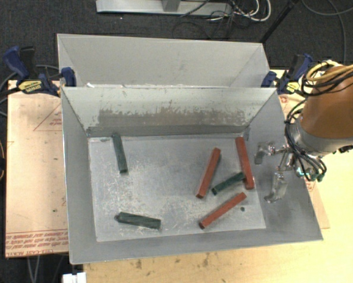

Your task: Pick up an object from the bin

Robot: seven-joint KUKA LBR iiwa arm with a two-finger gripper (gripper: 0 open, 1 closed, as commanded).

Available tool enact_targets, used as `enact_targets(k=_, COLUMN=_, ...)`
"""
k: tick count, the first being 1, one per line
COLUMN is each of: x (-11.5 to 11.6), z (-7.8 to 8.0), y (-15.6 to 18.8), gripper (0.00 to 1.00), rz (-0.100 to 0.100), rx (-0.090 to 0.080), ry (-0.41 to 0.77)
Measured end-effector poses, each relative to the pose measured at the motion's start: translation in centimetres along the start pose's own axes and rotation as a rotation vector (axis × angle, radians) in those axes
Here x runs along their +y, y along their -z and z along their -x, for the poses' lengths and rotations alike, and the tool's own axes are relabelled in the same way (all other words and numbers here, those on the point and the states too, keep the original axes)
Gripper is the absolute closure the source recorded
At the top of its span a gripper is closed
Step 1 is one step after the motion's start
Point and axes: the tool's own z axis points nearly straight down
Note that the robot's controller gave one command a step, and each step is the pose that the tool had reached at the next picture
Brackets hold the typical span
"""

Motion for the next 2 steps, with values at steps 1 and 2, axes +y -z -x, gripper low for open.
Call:
enact_targets(k=1, x=3.16, z=-2.55, y=-8.94, gripper=0.0, rz=0.001, rx=-0.01, ry=-0.102)
enact_targets(k=2, x=2.98, z=-2.42, y=-8.58, gripper=1.0, rz=-0.002, rx=-0.012, ry=-0.101)
